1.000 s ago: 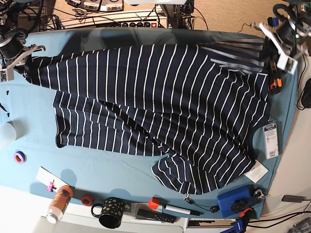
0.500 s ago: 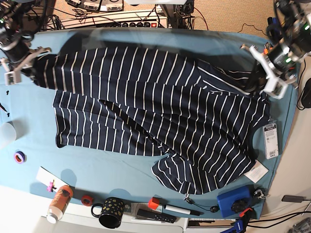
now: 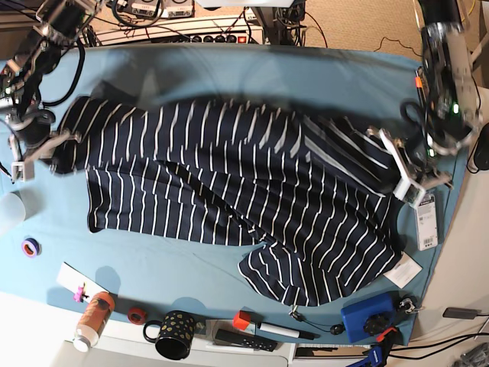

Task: Layout the t-shirt on the table in an organized manner, then fold the t-shirt properly
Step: 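Drag the shoulder with the left gripper across toward the shirt's hem, then release the fabric and reach the left gripper to the shirt's collar corner, then grasp the collar corners with both grippers and pull them apart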

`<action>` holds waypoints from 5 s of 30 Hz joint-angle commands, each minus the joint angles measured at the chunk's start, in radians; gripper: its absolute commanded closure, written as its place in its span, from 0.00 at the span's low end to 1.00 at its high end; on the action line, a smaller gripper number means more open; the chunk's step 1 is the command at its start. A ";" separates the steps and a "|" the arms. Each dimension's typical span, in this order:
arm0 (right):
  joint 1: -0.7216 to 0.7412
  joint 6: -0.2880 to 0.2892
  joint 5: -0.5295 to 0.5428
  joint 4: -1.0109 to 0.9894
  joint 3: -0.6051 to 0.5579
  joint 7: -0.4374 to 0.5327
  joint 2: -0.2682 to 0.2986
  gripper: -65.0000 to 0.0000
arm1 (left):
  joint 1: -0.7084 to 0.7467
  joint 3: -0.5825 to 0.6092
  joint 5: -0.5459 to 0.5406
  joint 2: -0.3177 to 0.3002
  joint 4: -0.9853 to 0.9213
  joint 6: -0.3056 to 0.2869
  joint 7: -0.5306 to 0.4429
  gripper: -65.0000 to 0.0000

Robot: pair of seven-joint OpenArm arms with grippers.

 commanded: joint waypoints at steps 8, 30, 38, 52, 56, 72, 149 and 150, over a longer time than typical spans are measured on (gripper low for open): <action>0.146 -0.008 -0.022 -0.281 0.006 0.071 0.072 1.00 | -0.168 0.009 -0.084 -0.035 -0.174 0.021 -0.031 1.00; 0.246 -0.008 -0.115 -0.409 -0.137 0.261 0.069 0.71 | -0.309 0.115 -0.018 -0.035 -0.357 0.042 -0.153 0.62; 0.389 -0.008 0.010 -0.409 -0.135 0.137 0.109 0.71 | -0.386 0.106 -0.137 -0.044 -0.292 0.157 0.109 0.62; 0.423 -0.008 0.326 -0.059 -0.031 -0.282 0.188 0.71 | -0.095 -0.120 -0.229 -0.043 0.145 0.156 0.336 0.62; 0.314 -0.008 0.370 0.036 0.102 -0.304 0.187 0.71 | 0.095 -0.305 -0.247 -0.043 0.247 0.156 0.305 0.62; -0.059 -0.008 0.404 -0.245 0.266 -0.331 0.099 0.57 | 0.280 -0.553 -0.416 -0.037 0.257 0.119 0.308 0.62; 0.012 -0.008 0.264 -0.396 -0.030 -0.303 0.138 1.00 | 0.055 -0.229 0.011 0.189 -0.195 0.249 -0.001 1.00; 0.018 -0.008 0.263 -0.396 -0.030 -0.305 0.153 1.00 | 0.055 -0.229 0.011 0.189 -0.195 0.241 0.019 1.00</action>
